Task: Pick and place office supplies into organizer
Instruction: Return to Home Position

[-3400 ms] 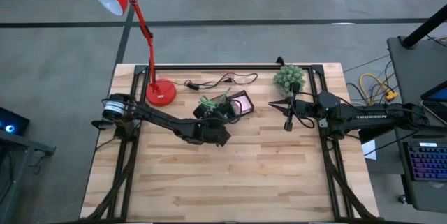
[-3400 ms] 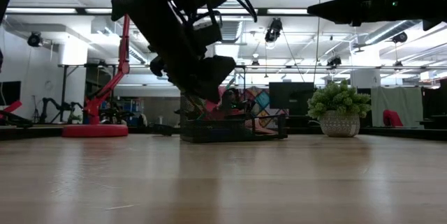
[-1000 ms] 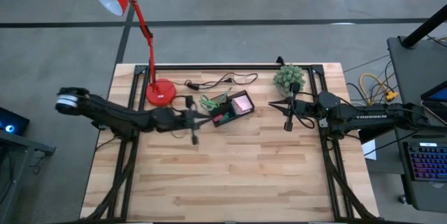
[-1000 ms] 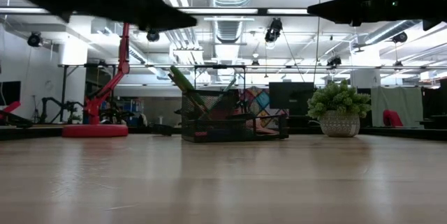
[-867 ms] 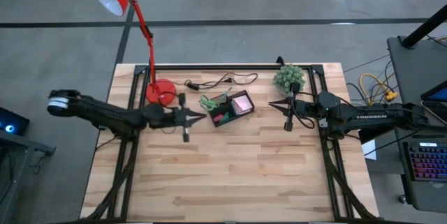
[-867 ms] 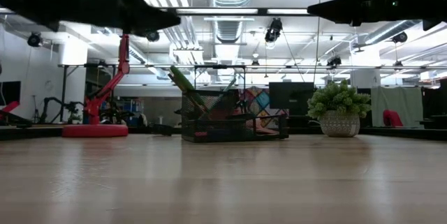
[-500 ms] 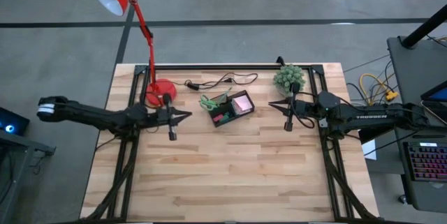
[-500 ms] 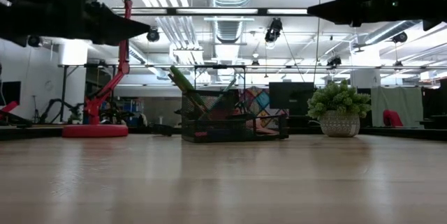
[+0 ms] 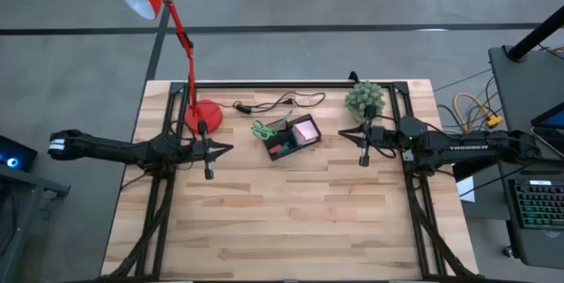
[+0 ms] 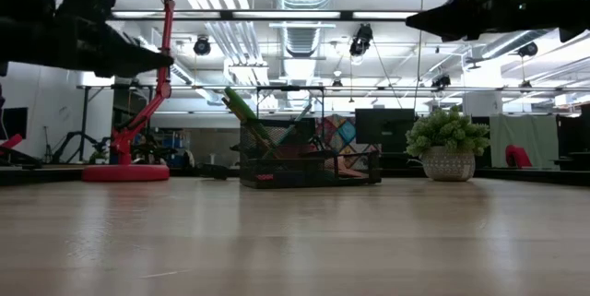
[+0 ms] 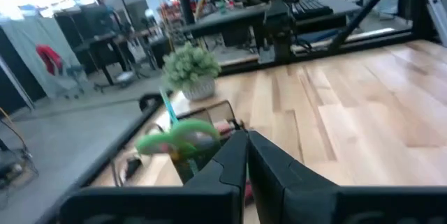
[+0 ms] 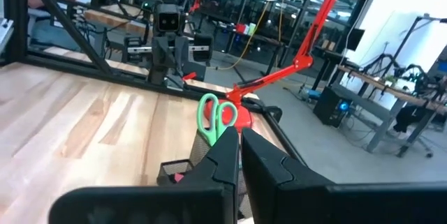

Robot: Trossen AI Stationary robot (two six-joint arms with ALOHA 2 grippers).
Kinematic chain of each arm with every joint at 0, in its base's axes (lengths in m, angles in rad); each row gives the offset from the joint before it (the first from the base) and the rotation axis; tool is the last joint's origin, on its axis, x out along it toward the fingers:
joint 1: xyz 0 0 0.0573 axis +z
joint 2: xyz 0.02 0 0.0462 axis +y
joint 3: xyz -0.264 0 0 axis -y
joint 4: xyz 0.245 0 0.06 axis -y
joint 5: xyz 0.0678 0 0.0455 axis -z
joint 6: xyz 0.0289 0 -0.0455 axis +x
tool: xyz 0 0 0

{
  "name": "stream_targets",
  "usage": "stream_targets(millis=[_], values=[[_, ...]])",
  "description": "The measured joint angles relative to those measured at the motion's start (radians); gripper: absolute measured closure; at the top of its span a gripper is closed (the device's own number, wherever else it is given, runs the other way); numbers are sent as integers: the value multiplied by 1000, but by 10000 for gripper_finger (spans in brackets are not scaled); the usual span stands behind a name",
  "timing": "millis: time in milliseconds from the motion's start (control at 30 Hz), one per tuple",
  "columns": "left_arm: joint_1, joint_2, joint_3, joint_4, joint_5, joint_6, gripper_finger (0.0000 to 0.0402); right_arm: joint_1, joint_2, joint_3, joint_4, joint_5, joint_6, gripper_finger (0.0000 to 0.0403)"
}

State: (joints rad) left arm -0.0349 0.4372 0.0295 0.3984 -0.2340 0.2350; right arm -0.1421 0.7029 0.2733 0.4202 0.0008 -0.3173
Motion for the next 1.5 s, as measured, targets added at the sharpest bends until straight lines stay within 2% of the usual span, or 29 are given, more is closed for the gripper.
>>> stream_targets(millis=[500,567,633,700,833,1033,1267,1400,1500], values=[[-1,-312,-21,-273,34,-60,401,0,0,0,-21,-1,77,394],[-1,-349,-21,-323,34,-72,401,-1,0,-2,-20,-35,104,394],[-1,-379,-21,-335,34,-72,401,0,0,-13,-18,-116,99,394],[-1,-399,-22,-348,34,-72,401,0,-3,-23,-22,-131,108,394],[-1,-407,-22,-351,35,-72,401,-4,-44,-63,-26,-47,115,394],[-1,-369,-22,-354,35,-71,401,-10,-177,-147,-28,-15,128,394],[-1,-338,-23,-349,35,-72,401,-9,-364,-177,-237,11,246,394],[-1,-334,-23,-345,36,-73,401,22,-450,-216,-221,12,255,394],[-1,-335,-23,-341,37,-79,401,57,-522,-261,-226,78,241,394]])
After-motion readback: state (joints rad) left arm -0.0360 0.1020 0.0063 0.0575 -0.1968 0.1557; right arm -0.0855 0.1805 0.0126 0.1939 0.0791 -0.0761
